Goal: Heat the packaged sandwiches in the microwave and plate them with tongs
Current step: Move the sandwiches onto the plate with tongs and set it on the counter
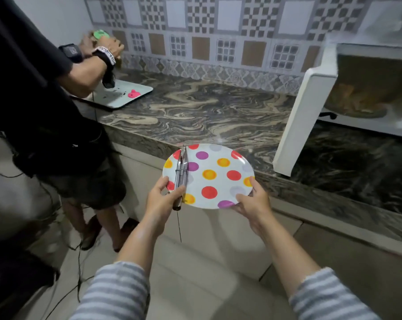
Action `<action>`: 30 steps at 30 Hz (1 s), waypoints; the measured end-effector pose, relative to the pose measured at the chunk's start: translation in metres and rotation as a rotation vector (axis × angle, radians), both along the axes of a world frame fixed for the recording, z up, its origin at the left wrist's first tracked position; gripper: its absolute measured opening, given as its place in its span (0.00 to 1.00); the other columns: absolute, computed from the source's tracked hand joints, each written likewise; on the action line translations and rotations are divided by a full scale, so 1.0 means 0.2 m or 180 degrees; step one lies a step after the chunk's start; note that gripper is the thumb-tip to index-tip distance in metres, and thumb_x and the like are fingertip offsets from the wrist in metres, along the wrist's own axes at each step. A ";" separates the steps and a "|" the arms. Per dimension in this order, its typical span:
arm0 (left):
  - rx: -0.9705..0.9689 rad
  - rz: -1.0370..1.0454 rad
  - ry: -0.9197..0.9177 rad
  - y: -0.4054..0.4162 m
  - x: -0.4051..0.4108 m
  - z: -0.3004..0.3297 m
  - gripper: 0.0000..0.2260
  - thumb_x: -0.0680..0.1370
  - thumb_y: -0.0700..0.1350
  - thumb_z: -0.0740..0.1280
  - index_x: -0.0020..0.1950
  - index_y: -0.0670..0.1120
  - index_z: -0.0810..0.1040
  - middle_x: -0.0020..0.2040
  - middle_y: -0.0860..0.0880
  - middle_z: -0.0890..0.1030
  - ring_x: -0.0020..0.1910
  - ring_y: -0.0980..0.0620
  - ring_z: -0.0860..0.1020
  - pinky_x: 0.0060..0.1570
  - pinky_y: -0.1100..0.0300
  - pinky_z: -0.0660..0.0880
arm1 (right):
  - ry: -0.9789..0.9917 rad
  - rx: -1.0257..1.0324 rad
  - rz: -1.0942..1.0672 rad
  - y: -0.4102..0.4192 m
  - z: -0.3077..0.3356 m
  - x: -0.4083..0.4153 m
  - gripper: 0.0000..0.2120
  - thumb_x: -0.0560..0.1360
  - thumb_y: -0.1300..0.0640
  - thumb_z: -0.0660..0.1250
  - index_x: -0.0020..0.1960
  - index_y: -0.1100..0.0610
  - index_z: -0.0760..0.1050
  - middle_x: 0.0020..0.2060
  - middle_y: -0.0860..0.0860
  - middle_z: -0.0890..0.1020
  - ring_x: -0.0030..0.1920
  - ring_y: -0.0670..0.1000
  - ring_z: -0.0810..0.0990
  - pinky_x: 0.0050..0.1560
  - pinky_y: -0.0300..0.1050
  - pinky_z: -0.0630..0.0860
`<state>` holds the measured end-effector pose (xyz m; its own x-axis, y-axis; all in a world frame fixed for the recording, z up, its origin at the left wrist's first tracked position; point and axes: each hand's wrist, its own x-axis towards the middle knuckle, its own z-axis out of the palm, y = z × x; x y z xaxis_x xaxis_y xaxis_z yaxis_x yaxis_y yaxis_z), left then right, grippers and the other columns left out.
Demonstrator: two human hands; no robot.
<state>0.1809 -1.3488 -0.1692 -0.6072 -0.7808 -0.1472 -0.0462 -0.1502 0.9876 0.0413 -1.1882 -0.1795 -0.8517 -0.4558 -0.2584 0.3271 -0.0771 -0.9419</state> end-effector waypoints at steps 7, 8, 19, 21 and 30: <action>0.0055 -0.0188 0.0036 0.22 0.29 0.03 0.28 0.75 0.36 0.70 0.73 0.42 0.64 0.42 0.57 0.71 0.35 0.56 0.73 0.30 0.72 0.73 | -0.0012 0.0024 -0.0074 0.22 -0.08 0.28 0.31 0.73 0.71 0.63 0.72 0.53 0.65 0.63 0.55 0.76 0.55 0.57 0.82 0.42 0.51 0.83; 0.0056 -0.0244 0.0047 0.26 0.33 0.03 0.27 0.75 0.36 0.69 0.72 0.44 0.65 0.41 0.57 0.71 0.35 0.55 0.73 0.30 0.72 0.73 | -0.0035 0.0038 -0.0105 0.26 -0.09 0.32 0.31 0.73 0.71 0.63 0.73 0.53 0.65 0.63 0.54 0.76 0.55 0.57 0.81 0.42 0.51 0.83; 0.0288 -0.0841 0.0041 0.73 0.39 -0.04 0.30 0.73 0.35 0.71 0.73 0.41 0.65 0.45 0.55 0.74 0.36 0.51 0.72 0.27 0.71 0.71 | -0.0062 0.0090 -0.0705 0.85 -0.06 0.58 0.31 0.75 0.75 0.60 0.75 0.56 0.62 0.63 0.58 0.76 0.48 0.52 0.81 0.35 0.43 0.82; 0.0345 -0.0932 0.0032 0.83 0.33 -0.03 0.32 0.73 0.36 0.72 0.74 0.42 0.63 0.52 0.53 0.76 0.37 0.50 0.73 0.27 0.69 0.72 | -0.0053 0.0113 -0.0901 0.97 -0.04 0.56 0.32 0.75 0.75 0.60 0.75 0.55 0.61 0.63 0.58 0.76 0.46 0.51 0.80 0.30 0.39 0.80; 0.0222 -0.1239 0.0158 1.36 -0.13 0.05 0.32 0.72 0.39 0.74 0.74 0.42 0.65 0.74 0.50 0.66 0.48 0.59 0.77 0.30 0.76 0.71 | 0.0198 0.0388 -0.1394 1.55 0.09 0.22 0.33 0.76 0.70 0.65 0.76 0.52 0.60 0.60 0.53 0.78 0.57 0.56 0.79 0.39 0.44 0.79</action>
<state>0.1543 -1.0778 -0.1583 -0.8635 -0.4800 -0.1549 -0.0655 -0.1977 0.9781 0.0859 -0.8779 -0.1614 -0.9730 -0.0188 -0.2301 0.2309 -0.0830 -0.9694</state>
